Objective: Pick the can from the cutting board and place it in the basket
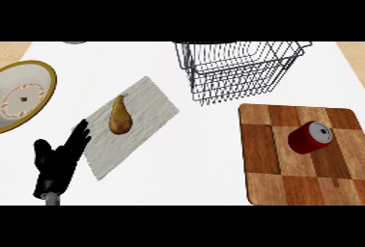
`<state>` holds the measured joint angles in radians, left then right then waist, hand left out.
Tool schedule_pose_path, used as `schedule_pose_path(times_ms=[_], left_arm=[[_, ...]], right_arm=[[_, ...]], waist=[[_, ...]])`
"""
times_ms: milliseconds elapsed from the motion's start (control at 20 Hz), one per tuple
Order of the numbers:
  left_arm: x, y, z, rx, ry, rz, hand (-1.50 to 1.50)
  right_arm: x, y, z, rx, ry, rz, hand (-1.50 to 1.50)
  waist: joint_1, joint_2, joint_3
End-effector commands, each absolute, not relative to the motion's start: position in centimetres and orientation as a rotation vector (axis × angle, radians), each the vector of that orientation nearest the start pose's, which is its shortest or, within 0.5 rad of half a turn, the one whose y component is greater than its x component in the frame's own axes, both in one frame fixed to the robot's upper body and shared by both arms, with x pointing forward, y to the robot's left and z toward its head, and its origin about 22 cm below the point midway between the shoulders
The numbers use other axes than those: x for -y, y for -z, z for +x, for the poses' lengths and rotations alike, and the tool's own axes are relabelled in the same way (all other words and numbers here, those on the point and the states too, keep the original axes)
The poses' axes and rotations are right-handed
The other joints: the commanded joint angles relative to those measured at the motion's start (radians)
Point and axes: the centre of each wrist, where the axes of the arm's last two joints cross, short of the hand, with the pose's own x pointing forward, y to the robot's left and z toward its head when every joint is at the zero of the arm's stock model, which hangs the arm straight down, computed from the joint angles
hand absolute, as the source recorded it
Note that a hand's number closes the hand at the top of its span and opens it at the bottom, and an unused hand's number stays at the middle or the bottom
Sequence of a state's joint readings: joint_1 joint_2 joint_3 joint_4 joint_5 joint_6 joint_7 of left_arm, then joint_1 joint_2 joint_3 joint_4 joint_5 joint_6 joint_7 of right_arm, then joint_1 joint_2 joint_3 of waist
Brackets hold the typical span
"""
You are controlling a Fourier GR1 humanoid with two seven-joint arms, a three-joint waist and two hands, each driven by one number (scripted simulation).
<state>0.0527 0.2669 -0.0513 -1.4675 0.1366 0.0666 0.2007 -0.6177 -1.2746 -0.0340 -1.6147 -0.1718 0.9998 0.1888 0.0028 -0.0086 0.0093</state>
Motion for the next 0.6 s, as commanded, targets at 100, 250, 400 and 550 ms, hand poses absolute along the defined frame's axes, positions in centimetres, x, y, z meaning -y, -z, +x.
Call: schedule_pose_path(times_ms=[100, 250, 400, 550], left_arm=[[-28.1, 4.6, 21.0, 1.023, 0.032, 0.162, 0.00], [-30.3, 4.5, 20.4, 1.018, 0.032, 0.160, 0.00], [-29.0, 5.3, 19.5, 1.020, 0.046, 0.137, 0.00], [-29.9, 6.0, 19.5, 1.025, 0.042, 0.151, 0.00]], right_arm=[[36.5, -35.5, 27.4, 1.213, -1.538, -0.489, -1.50], [34.7, -31.6, 28.0, 1.203, -1.543, -0.494, -1.50], [35.0, -29.3, 28.4, 1.234, -1.504, -0.465, -1.50], [34.3, -27.9, 28.5, 1.220, -1.517, -0.490, -1.50]], waist=[[-0.001, 0.010, -0.009], [0.002, 0.010, -0.009], [0.001, 0.010, -0.008], [0.000, 0.011, -0.009]])
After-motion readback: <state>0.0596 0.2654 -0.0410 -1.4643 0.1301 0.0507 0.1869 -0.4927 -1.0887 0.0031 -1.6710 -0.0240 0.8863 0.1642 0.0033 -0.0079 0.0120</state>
